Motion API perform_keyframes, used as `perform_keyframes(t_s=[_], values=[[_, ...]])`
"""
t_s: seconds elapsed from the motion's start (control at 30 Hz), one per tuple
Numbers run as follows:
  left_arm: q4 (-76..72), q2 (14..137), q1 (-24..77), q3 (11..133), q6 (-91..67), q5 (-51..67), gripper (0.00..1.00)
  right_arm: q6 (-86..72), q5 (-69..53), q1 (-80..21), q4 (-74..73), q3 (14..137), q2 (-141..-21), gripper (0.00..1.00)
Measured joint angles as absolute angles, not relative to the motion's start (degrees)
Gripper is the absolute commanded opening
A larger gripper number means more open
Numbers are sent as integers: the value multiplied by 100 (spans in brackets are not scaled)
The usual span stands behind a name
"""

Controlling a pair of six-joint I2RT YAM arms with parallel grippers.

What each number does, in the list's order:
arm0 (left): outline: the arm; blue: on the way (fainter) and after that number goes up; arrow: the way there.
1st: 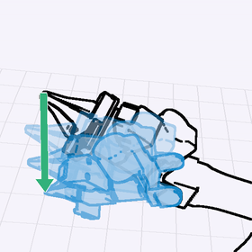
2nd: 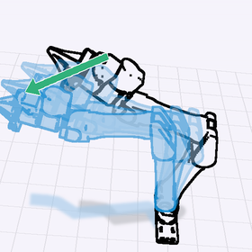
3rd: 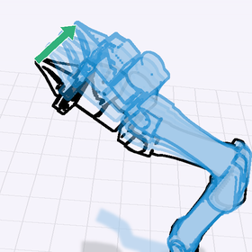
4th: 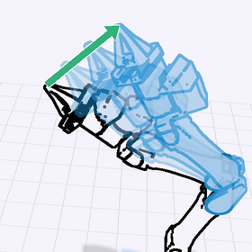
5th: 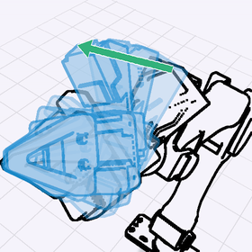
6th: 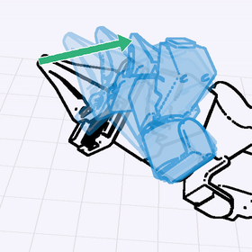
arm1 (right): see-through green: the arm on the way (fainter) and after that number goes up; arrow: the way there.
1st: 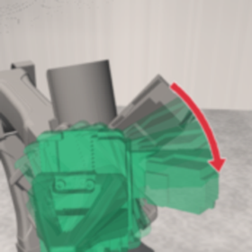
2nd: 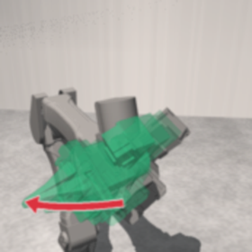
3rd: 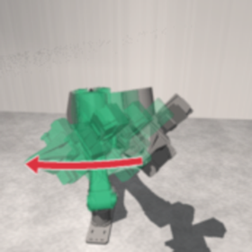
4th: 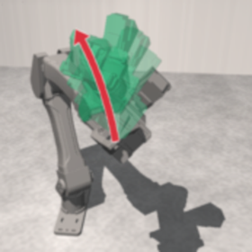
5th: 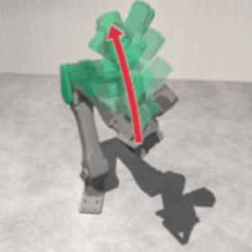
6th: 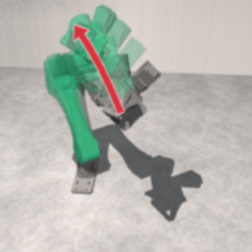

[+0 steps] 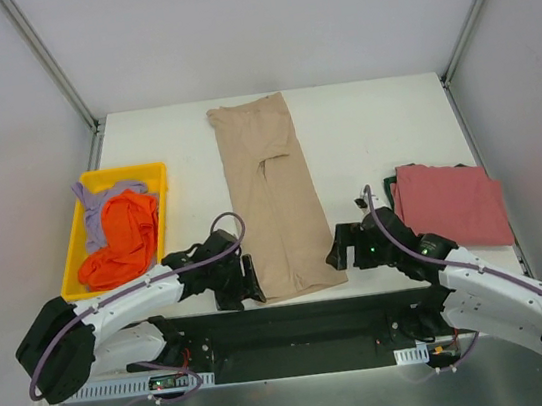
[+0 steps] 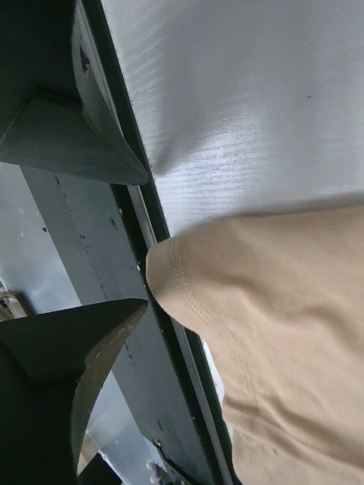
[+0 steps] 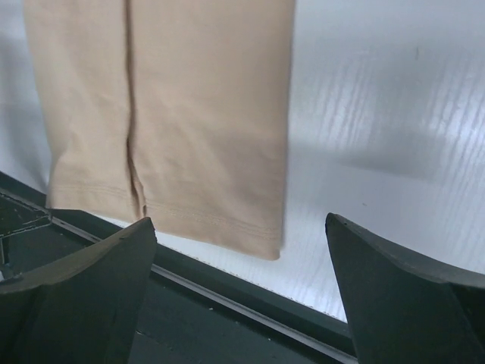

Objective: Fold and stack the t-shirts
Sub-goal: Grab the bottom of the folded rectangular tshirt with both arms

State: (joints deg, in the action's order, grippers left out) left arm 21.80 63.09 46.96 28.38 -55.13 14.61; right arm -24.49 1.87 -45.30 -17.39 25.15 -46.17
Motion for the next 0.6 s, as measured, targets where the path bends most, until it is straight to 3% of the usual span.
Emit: perform_keyframes(t_s=[0.2, 0.37, 0.6], values=[[2067, 6805, 4845, 2816, -5708, 1431, 35, -2639, 211, -4462, -1879, 2364, -4694, 96], [2023, 7105, 4884, 2821, -5784, 1448, 0, -2681, 97, -4458, -1885, 2265, -4825, 99], [1992, 7164, 4884, 2845, -5769, 1441, 0, -2762, -233, -4453, -1900, 2093, -4941, 77]])
